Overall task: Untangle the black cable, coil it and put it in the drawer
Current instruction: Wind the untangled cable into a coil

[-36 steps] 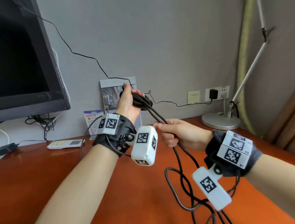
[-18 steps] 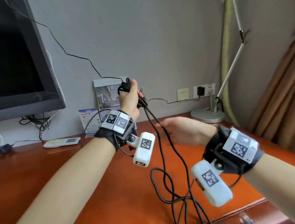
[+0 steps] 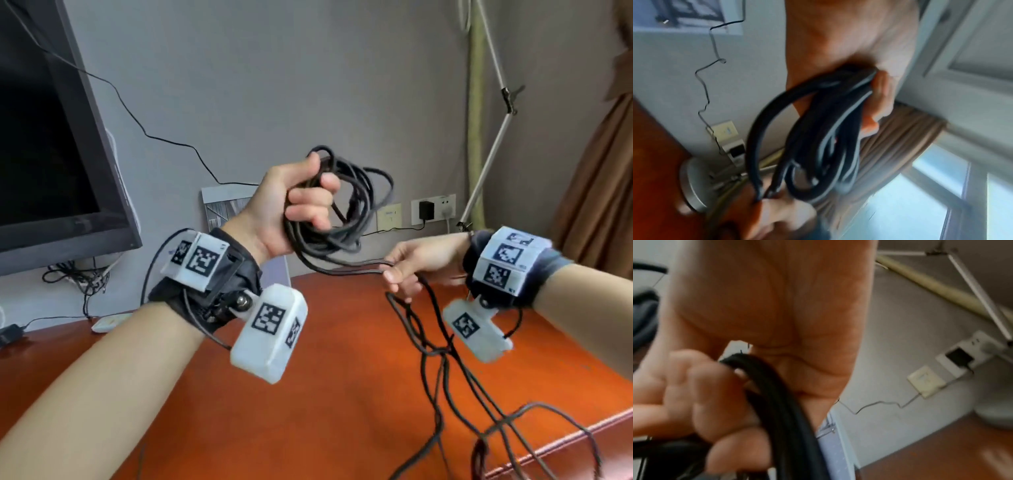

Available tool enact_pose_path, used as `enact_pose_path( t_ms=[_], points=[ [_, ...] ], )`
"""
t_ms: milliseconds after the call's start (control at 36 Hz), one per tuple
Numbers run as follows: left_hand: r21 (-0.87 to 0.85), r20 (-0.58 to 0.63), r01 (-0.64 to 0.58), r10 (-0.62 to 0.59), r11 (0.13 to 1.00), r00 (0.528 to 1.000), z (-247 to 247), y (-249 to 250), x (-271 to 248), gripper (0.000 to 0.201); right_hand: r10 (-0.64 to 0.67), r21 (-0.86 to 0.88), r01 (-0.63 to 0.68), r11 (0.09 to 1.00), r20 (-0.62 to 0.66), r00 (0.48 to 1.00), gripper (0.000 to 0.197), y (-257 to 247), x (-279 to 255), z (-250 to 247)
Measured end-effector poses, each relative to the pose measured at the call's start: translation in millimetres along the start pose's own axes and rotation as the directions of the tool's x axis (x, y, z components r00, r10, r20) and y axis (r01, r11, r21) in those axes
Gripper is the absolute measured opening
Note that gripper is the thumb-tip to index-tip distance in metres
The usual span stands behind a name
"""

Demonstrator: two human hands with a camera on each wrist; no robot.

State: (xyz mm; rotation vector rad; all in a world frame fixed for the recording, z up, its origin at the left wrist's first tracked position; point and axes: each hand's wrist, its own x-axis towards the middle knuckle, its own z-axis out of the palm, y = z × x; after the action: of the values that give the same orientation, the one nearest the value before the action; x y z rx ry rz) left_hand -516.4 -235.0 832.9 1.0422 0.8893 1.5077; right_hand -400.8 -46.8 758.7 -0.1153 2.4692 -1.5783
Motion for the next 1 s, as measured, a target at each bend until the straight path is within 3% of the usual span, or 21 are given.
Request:
enact_pose_path(
  t_ms=[83, 111, 167, 194, 278, 333, 361, 444, 500, 556, 611, 667, 722, 778, 806, 889, 1000],
  points=[
    [0.275, 0.171, 0.233, -0.286, 0.933, 0.943, -0.7, -9.0, -4.5, 0.03, 0.135, -0.209, -0.146, 0.967, -0.065, 0.989, 0.043, -15.0, -2.9, -15.3],
    [0.388, 0.162, 0.27, -0.354, 0.881, 0.921, 1.5, -13.7, -5.5, 0.031, 0.173, -0.248, -0.189, 0.95, -0.083, 0.981, 0.04, -19.4, -2.3, -19.9],
    [0.656, 0.068, 0.275, -0.418, 0.703, 0.906, 11.4, -23.8, -8.7, 0.026, 0.25, -0.309, -0.275, 0.911, -0.117, 0.961, 0.013, -28.0, -2.7, -21.8],
    [0.769, -0.009, 0.28, -0.428, 0.574, 0.904, 16.4, -28.1, -10.5, 0.026, 0.268, -0.318, -0.295, 0.901, -0.129, 0.955, 0.02, -28.1, -3.1, -24.5],
    [0.962, -0.24, 0.27, -0.334, 0.048, 0.912, 16.8, -38.7, -13.1, 0.032, 0.278, -0.312, -0.322, 0.894, -0.178, 0.944, 0.038, -26.4, -8.5, -28.5],
    [0.922, -0.296, 0.216, -0.226, -0.321, 0.928, 8.6, -45.0, -11.9, 0.034, 0.255, -0.321, -0.318, 0.892, -0.224, 0.941, 0.037, -27.1, -11.3, -27.9],
    [0.868, -0.315, 0.209, -0.175, -0.45, 0.933, 3.6, -48.3, -10.6, 0.037, 0.233, -0.338, -0.315, 0.887, -0.263, 0.936, 0.036, -27.2, -10.2, -27.2],
    [0.712, -0.325, 0.242, -0.004, -0.659, 0.946, -11.9, -54.4, -5.2, 0.037, 0.166, -0.42, -0.319, 0.85, -0.361, 0.918, 0.035, -25.6, -7.0, -23.6],
    [0.661, -0.288, 0.293, 0.127, -0.69, 0.949, -26.3, -54.8, -2.2, 0.034, 0.159, -0.395, -0.321, 0.861, -0.391, 0.907, 0.033, -22.9, -4.5, -20.1],
    [0.681, -0.267, 0.382, 0.274, -0.624, 0.924, -42.0, -54.1, 1.6, 0.035, 0.108, -0.362, -0.291, 0.885, -0.45, 0.887, 0.034, -19.2, -0.6, -15.3],
    [0.774, -0.278, 0.448, 0.394, -0.448, 0.876, -53.6, -54.2, 8.5, 0.04, -0.027, -0.355, -0.216, 0.91, -0.569, 0.822, 0.038, -16.6, 9.9, -8.1],
    [0.869, -0.348, 0.468, 0.476, -0.16, 0.808, -60.6, -56.5, 16.6, 0.04, -0.114, -0.279, -0.107, 0.954, -0.672, 0.732, 0.033, -14.1, 26.9, 4.7],
    [0.892, -0.452, 0.37, 0.49, 0.261, 0.745, -65.4, -59.5, 26.1, 0.037, -0.144, -0.208, -0.018, 0.978, -0.738, 0.659, 0.024, -13.4, 47.2, 20.7],
    [0.743, -0.57, 0.205, 0.442, 0.637, 0.693, -64.6, -63.3, 32.2, 0.029, -0.156, -0.163, 0.044, 0.986, -0.782, 0.604, 0.021, -13.7, 64.9, 34.0],
    [0.65, -0.619, 0.153, 0.402, 0.744, 0.675, -63.7, -65.6, 34.2, 0.026, -0.156, -0.147, 0.063, 0.987, -0.804, 0.574, 0.019, -13.6, 71.8, 36.5],
    [0.435, -0.705, 0.067, 0.294, 0.898, 0.646, -58.7, -68.2, 38.3, 0.021, -0.133, -0.072, 0.132, 0.989, -0.836, 0.533, 0.016, -17.3, 83.6, 37.6],
    [0.147, -0.739, -0.057, 0.147, 0.988, 0.658, -55.6, -61.4, 46.3, 0.022, -0.09, 0.007, 0.157, 0.988, -0.792, 0.604, 0.021, -15.2, 95.7, 45.5]
  ],
)
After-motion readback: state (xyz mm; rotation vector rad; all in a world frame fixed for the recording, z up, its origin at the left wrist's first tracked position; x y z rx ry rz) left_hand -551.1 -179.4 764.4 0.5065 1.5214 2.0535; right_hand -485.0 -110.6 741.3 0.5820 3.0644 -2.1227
